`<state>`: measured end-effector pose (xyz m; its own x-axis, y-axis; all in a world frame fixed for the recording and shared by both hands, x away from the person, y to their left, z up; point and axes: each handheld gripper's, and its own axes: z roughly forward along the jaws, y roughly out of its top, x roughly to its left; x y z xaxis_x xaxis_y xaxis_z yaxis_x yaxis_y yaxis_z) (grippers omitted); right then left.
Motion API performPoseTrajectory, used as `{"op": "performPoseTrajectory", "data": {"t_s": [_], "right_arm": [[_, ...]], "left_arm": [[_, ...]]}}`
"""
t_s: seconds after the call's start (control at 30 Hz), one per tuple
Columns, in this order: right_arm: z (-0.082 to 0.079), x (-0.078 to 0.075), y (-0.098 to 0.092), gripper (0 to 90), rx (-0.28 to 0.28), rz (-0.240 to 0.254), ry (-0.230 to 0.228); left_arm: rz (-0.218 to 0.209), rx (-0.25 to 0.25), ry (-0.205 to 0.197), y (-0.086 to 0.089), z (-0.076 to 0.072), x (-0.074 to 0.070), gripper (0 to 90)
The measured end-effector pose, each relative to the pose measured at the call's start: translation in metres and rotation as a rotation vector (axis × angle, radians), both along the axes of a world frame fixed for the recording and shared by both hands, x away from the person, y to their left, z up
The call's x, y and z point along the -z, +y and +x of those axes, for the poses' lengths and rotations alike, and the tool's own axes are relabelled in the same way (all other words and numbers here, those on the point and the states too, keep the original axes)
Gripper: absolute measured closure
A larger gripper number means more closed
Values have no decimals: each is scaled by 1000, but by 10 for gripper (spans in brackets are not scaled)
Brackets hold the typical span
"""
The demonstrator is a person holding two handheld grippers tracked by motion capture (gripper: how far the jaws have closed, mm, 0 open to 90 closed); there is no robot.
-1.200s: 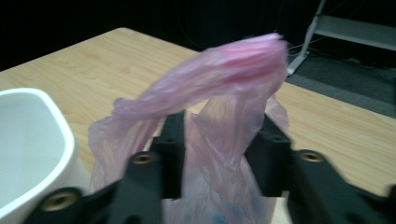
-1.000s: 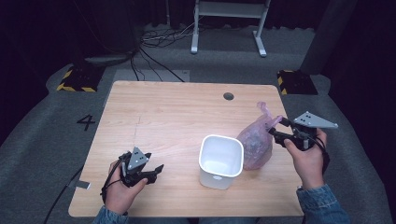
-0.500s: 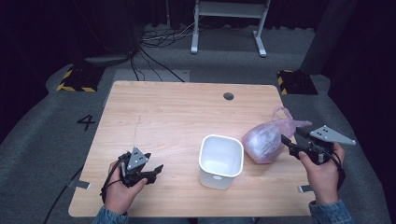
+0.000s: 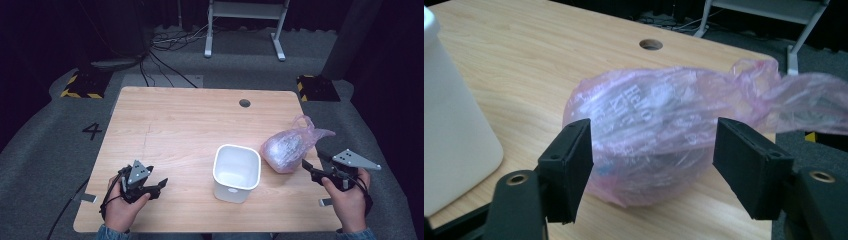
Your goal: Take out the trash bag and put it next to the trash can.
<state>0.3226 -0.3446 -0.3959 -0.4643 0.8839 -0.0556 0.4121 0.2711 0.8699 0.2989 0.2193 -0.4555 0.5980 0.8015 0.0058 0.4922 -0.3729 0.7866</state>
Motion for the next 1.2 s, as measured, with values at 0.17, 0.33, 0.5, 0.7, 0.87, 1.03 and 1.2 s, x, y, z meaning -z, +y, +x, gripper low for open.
{"op": "performPoseTrajectory", "data": {"t_s": [0.17,0.33,0.5,0.7,0.87,1.03,1.2], "right_arm": [[-3,15,-6,308,7,3,35],[-5,26,-10,296,10,7,56],[-4,41,-13,262,20,-2,77],[-3,52,-14,240,10,-1,105],[-2,62,-16,218,-1,-1,128],[-2,69,-17,207,-8,0,140],[-1,77,-19,204,-13,-5,150]], "left_arm": [[0,-22,8,10,-3,4,314],[8,-38,22,20,-3,8,302],[27,-49,45,29,-3,14,262],[50,-66,64,37,-1,21,230],[57,-81,72,42,0,26,205],[86,-86,79,46,2,29,197],[98,-77,91,51,3,34,172]]}}
